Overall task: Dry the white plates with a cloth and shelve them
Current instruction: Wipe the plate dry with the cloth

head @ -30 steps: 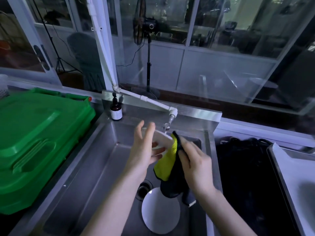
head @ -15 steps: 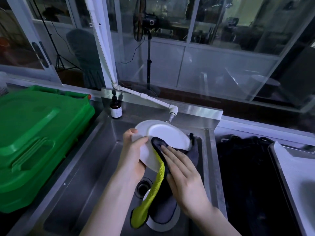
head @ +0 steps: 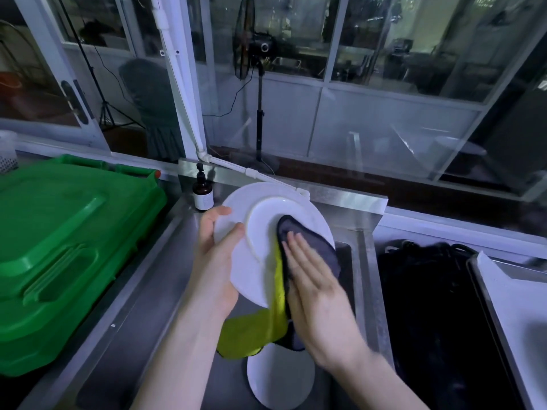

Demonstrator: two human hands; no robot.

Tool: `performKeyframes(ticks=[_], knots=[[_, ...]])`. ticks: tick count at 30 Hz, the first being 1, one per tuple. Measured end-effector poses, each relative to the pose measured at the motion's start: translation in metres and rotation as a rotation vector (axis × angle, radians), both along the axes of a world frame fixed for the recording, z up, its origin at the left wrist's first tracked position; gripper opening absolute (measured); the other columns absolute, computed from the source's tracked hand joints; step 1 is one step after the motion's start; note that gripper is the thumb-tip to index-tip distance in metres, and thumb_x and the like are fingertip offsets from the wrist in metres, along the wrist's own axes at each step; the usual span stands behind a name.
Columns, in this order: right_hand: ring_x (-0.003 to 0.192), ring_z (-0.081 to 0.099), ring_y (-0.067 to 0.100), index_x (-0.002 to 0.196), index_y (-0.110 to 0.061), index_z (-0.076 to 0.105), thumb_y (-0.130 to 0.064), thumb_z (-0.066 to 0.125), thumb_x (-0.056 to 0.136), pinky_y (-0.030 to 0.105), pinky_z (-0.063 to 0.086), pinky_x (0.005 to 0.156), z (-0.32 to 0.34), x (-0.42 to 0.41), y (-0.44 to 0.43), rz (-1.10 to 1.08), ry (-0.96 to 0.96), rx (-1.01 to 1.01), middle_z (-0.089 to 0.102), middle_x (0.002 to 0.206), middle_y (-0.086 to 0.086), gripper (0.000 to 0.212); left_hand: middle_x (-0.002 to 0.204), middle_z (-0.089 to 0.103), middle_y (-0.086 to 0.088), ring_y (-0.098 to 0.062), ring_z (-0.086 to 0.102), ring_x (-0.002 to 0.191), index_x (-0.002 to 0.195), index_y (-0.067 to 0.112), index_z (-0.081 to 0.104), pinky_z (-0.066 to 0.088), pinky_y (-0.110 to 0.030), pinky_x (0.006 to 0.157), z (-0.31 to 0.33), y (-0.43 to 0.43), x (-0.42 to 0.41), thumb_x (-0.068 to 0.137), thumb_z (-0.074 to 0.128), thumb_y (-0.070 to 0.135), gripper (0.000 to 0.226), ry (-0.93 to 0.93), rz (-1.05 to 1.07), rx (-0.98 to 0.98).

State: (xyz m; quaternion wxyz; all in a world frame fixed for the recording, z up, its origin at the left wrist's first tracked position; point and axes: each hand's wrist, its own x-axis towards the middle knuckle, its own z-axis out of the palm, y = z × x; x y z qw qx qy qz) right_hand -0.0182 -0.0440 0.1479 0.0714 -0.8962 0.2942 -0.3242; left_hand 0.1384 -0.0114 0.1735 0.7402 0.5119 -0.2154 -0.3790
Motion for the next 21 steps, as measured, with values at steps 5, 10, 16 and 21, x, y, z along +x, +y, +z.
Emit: performKeyframes(ticks=[5,10,16,21], knots=[[0.150,0.013,0.013,0.150,-0.005,0.032,-0.030,0.033,0.106,0.029,0.016,0.122,0.016,0.029,-0.007,0.024,-0.004,0.155,0.023,0.160,0.005,0.050,0.118,0.075,0.000,-0.011,0.070,0.110,0.129,0.030,0.060,0.056,-0.019,0.079,-0.009,0.001,-0.012,0.102,0.047,0.000,0.042,0.048,-0.160,-0.092],[0.150,0.000,0.010,0.154,-0.008,0.020,-0.047,0.021,0.101,0.022,-0.001,0.121,0.028,0.026,-0.032,-0.134,0.104,0.162,0.006,0.161,0.000,0.065,0.122,0.070,0.022,0.001,0.062,0.119,0.132,0.036,0.059,0.051,-0.021,0.093,-0.004,0.001,-0.006,0.089,0.063,0.013,0.049,-0.021,-0.089,-0.120],[0.150,-0.006,0.007,0.156,-0.016,0.012,-0.052,0.016,0.103,0.034,0.005,0.123,0.010,-0.002,-0.006,-0.132,0.179,0.149,0.001,0.163,-0.006,0.064,0.123,0.069,0.022,-0.003,0.063,0.117,0.130,0.043,0.062,0.049,-0.032,0.099,-0.008,0.006,-0.004,0.087,0.064,0.019,0.049,-0.012,-0.077,-0.091],[0.151,-0.001,0.010,0.156,-0.021,0.011,-0.047,0.017,0.103,0.036,0.007,0.122,0.005,0.006,0.011,0.064,0.161,0.133,0.004,0.164,-0.006,0.059,0.126,0.066,0.028,0.007,0.057,0.123,0.129,0.050,0.060,0.048,-0.022,0.101,0.000,-0.001,-0.012,0.107,0.045,0.018,0.042,-0.096,-0.121,-0.073]])
